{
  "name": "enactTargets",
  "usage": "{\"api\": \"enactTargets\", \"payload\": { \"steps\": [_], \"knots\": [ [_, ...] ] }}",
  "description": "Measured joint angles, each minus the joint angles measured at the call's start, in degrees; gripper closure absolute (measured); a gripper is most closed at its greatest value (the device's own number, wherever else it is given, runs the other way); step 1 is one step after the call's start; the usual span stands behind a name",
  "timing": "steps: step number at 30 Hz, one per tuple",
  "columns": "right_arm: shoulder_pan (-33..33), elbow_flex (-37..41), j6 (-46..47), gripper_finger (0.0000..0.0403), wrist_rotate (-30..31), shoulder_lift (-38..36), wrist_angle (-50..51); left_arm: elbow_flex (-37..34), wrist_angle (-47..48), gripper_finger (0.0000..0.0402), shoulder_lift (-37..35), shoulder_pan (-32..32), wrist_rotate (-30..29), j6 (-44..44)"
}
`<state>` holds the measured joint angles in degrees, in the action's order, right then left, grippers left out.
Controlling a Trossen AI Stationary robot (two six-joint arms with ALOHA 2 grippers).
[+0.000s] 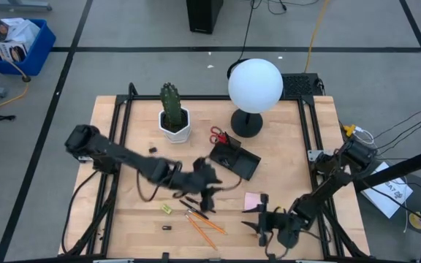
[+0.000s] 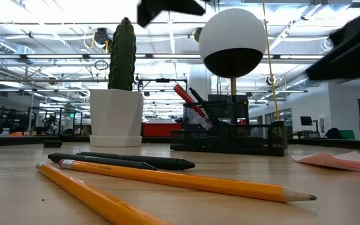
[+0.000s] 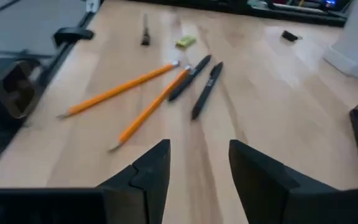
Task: Pick and place office supplies into organizer
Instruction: Put the black pen into the black desk organizer
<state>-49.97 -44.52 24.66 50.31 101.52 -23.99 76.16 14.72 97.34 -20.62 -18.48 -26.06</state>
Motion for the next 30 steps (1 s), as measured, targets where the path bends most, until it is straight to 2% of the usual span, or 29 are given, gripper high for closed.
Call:
{"api": "enactTargets", "payload": {
  "steps": [3,10,17,24,30],
  "knots": [
    [2.68,1.08,-1.34,0.0248,-2.60,2.70,-6.09,-0.45,-0.91,0.0289,0.02,-4.24,-6.03,-0.75],
    [8.15,0.92,-6.45,0.0248,-11.88,8.18,-18.58,-0.62,-0.55,0.0289,-0.46,-11.32,-14.42,-1.36],
    [10.81,-5.71,-7.78,0.0248,-14.56,13.81,-13.85,-9.75,-6.13,0.0289,-2.02,-16.22,-22.32,-6.80],
    [14.40,-8.54,-7.54,0.0248,-14.75,15.66,-11.14,-22.11,-24.18,0.0289,-4.16,-17.82,-22.14,-6.82],
    [16.98,-8.78,-7.02,0.0248,-19.08,15.66,-11.87,-30.22,-32.76,0.0289,-10.20,-19.38,-22.22,-5.41]
  ]
}}
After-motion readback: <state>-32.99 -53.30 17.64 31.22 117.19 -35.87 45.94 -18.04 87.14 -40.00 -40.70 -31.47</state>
